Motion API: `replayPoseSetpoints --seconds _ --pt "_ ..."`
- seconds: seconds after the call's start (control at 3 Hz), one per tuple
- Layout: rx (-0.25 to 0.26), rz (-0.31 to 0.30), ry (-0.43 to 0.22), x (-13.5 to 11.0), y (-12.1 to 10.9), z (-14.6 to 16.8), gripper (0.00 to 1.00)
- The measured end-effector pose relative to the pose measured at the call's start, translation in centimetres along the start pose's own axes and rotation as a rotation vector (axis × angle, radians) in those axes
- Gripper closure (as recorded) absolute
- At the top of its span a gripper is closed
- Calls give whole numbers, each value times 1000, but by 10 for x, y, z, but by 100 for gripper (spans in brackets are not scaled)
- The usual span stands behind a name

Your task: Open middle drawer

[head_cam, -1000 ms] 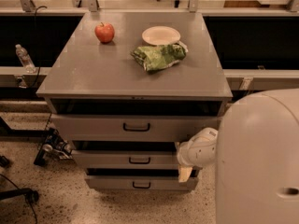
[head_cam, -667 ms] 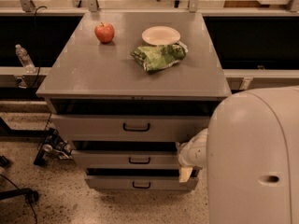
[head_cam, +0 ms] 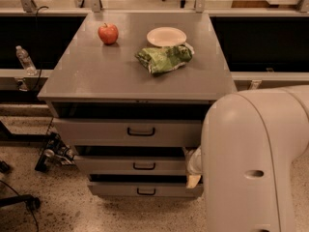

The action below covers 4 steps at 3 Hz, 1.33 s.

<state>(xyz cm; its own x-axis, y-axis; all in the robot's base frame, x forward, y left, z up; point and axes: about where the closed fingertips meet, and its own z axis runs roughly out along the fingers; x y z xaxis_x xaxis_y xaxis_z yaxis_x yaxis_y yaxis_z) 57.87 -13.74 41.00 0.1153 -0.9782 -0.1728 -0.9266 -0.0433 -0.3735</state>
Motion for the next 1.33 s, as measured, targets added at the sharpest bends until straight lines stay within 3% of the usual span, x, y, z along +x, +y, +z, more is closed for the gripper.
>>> replayPoseSetpoints --seconds 1.0,1.33 --pt "-14 31 10 11 16 -1 83" --pt "-15 40 7 12 21 -4 100"
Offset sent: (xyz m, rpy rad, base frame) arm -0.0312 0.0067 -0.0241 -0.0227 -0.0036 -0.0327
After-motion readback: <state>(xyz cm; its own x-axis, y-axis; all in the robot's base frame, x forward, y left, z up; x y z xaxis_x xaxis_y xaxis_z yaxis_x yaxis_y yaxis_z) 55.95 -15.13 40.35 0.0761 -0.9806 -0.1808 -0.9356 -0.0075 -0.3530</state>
